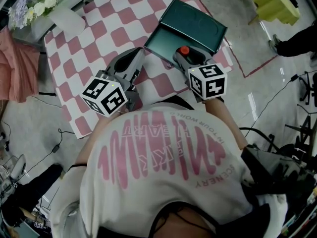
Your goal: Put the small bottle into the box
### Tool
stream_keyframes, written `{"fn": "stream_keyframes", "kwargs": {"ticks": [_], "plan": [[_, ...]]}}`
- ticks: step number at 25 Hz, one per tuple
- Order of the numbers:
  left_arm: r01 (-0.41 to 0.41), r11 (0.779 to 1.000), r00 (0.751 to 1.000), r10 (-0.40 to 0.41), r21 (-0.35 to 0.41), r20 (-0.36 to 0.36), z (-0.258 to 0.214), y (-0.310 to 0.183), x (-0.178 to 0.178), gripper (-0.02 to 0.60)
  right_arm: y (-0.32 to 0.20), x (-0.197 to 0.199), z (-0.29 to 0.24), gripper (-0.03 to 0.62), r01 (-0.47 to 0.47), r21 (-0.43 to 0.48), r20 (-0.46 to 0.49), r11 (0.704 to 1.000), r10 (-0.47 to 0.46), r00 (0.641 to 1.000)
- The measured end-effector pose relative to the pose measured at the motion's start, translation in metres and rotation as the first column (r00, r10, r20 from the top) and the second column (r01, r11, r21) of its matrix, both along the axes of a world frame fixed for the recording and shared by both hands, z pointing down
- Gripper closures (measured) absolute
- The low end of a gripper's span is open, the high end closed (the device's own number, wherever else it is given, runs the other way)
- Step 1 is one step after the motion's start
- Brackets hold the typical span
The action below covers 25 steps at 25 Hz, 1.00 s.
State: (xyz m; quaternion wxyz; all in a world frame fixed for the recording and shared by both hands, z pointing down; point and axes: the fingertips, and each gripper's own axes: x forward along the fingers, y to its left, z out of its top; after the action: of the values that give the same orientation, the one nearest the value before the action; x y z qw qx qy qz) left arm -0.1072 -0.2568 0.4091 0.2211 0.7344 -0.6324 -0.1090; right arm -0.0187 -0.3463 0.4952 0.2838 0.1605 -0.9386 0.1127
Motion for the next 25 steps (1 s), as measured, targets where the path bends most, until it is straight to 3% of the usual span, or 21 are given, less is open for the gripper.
{"fn": "stream_keyframes", "kwargs": {"ticks": [15, 25], "plan": [[0.015, 1.000, 1.000, -0.014, -0.015, 0.016, -0.003, 0.017, -0.005, 0.574, 0.009, 0.001, 0.000, 0.437, 0.037, 0.045, -0.052, 0.998, -0.035, 0.998], [0.011, 1.000, 1.000, -0.010, -0.025, 0.017, -0.001, 0.025, -0.014, 0.574, 0.009, -0.003, 0.002, 0.436, 0.009, 0.042, -0.054, 0.999, -0.007, 0.999]]}}
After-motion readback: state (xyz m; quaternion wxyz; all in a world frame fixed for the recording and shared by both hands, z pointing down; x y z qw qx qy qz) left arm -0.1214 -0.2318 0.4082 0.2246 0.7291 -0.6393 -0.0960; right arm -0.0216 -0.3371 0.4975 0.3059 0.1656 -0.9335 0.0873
